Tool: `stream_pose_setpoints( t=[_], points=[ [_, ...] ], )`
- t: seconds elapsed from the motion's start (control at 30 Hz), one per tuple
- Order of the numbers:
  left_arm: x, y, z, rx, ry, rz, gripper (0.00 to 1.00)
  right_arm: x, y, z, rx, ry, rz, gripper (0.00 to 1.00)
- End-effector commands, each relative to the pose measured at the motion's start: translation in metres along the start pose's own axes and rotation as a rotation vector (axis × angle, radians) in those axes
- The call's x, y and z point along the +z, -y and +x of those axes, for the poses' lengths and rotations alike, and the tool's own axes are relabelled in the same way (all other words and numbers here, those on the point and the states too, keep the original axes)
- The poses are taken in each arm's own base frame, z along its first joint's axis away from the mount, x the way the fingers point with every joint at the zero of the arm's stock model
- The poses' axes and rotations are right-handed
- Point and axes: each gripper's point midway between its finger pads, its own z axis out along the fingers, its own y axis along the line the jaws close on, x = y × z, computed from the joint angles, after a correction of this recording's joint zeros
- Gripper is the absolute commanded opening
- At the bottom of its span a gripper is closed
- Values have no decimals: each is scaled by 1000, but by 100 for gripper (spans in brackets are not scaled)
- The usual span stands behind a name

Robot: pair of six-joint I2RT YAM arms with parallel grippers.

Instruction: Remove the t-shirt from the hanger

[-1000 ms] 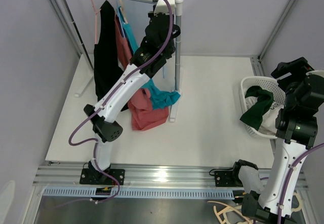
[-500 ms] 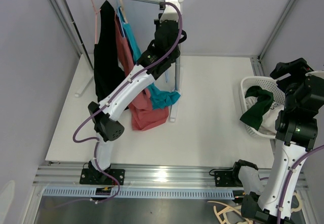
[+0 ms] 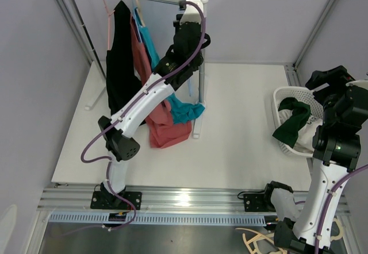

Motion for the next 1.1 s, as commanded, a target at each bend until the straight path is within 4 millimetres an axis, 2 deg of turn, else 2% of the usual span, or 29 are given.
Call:
stream_pose_setpoints(
  t=[0.0,0.13,0.27,0.53,0.67,0.8,0.93,1.07],
  points=[
    [-22,-51,-78,-135,118,-50,25,-2,-9,-1,14,2,-41,76],
    [-38,-80,-108,-165,154,-66,25,-2,-8,1,17,-5,-41,76],
    [-47,-102,-118,-170,162,-92,27,0,-7,4,21,-12,-38,77],
    [-42,-121,-96,-189,82,-96,29,-3,-13,11,18,-45,-73,77],
    [-39,-132,-98,-201,79,-110,31,-4,-14,10,13,-42,-78,77],
    [-25,-131,-88,-244,44,-75,31,-7,-17,7,13,-39,-87,77],
    [-3,-130,-63,-213,-5,-92,31,-10,-18,4,10,-28,-89,77],
    [9,-130,-54,-203,-12,-113,31,-11,-18,1,10,-21,-90,78]
  ],
)
